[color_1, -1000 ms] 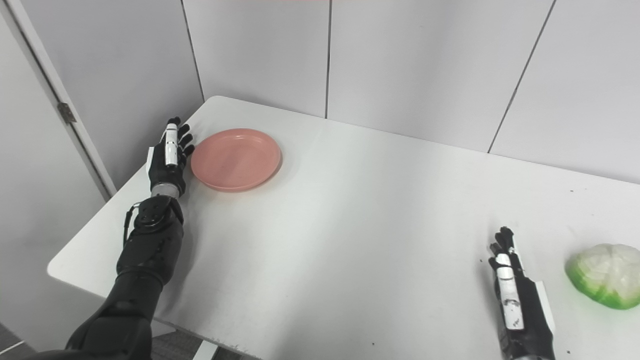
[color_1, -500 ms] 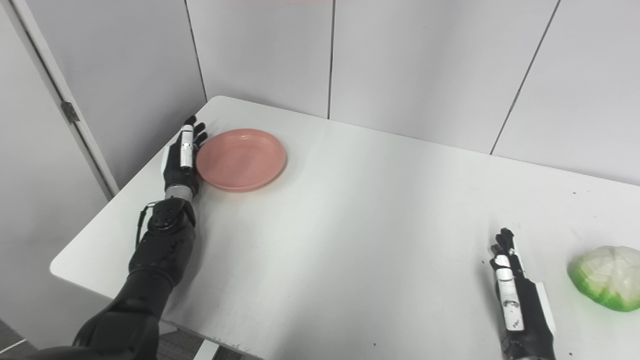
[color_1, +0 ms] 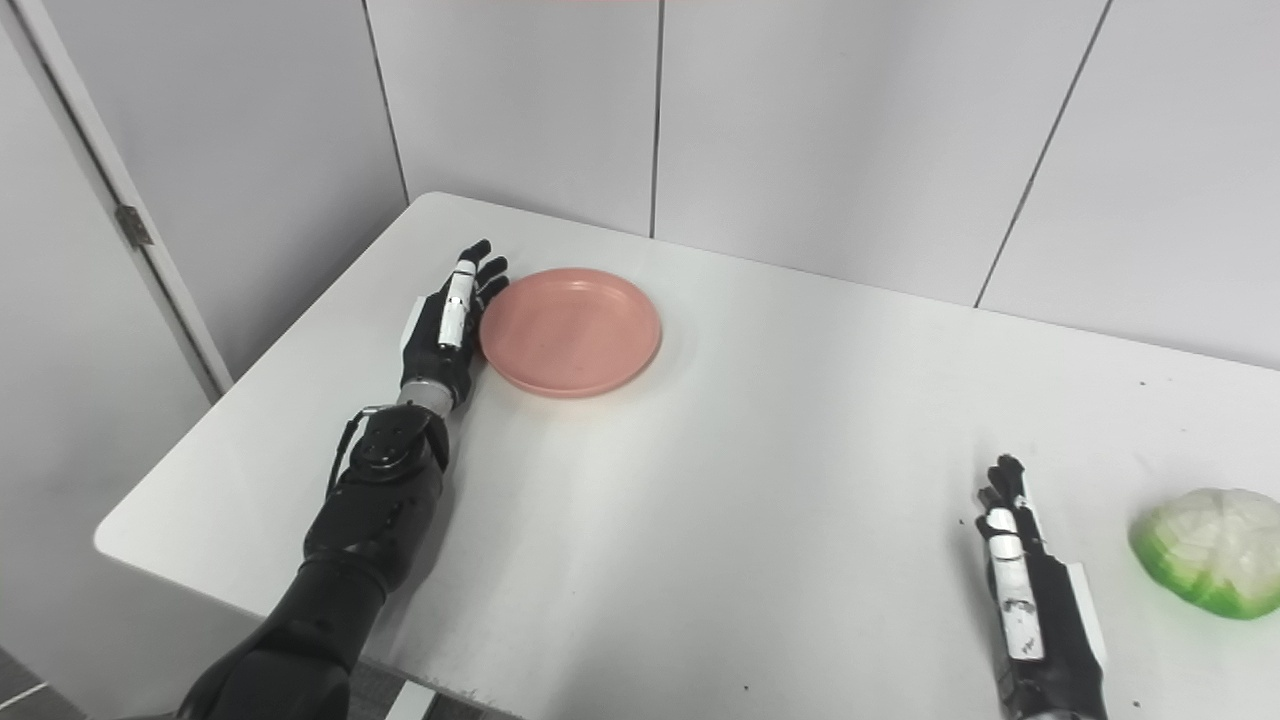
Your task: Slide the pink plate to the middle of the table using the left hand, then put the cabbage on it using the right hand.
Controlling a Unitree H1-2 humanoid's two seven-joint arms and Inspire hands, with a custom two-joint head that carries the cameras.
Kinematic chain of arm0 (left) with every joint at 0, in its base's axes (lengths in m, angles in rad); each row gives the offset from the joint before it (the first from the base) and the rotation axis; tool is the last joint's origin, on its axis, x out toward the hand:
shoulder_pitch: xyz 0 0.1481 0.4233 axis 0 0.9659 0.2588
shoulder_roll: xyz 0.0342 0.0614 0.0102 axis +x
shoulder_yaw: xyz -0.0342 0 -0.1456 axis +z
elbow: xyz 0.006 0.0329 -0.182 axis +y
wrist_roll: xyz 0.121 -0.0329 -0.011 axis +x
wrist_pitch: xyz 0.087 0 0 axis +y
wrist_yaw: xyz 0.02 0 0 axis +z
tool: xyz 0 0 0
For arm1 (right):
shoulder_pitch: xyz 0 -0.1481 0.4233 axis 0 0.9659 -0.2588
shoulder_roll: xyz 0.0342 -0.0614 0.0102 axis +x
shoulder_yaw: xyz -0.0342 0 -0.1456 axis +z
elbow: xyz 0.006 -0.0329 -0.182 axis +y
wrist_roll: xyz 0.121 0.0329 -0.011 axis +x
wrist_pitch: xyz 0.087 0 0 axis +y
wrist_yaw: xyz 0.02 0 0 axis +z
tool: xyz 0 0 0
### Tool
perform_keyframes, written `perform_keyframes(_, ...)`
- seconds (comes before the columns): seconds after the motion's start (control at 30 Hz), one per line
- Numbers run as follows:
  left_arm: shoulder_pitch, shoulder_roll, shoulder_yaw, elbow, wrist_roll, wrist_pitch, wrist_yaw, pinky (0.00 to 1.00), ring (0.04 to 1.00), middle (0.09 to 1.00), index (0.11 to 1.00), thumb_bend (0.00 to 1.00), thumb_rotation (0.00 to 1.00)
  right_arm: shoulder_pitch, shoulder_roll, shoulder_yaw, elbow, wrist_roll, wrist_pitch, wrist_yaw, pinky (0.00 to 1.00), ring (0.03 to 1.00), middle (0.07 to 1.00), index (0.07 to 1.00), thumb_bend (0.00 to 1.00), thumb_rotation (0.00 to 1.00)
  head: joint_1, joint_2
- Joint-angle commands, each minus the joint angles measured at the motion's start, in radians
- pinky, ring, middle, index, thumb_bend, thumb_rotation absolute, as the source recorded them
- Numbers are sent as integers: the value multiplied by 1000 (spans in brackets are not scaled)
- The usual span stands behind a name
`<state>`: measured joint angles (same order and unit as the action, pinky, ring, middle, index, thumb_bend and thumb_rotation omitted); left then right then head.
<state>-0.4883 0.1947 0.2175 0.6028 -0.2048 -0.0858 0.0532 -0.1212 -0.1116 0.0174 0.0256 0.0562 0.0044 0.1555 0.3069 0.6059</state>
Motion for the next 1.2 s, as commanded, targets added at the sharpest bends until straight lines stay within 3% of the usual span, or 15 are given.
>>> perform_keyframes(0.0, -4, -18, -27, -18, 10, 56, -22, 911, 901, 900, 899, 416, 1000, 0, 11, 6, -11, -1, 12, -7, 1000, 1000, 1000, 1000, 376, 1000, -3, 0)
perform_keyframes(0.57, 9, -124, -139, -141, 20, 162, -55, 873, 886, 886, 891, 419, 1000, 4, 32, 25, -11, -28, 2, -19, 1000, 1000, 1000, 1000, 414, 1000, -107, 40)
perform_keyframes(0.8, 51, -201, -167, -255, -9, 238, -68, 895, 894, 902, 906, 404, 1000, 2, 45, 26, -15, -27, 10, -23, 1000, 1000, 1000, 1000, 413, 1000, -145, 59)
perform_keyframes(1.17, 123, -244, -218, -354, 10, 282, -115, 917, 922, 919, 905, 426, 1000, 2, 47, 40, -26, -39, 24, -29, 997, 1000, 1000, 1000, 449, 1000, -211, 83)
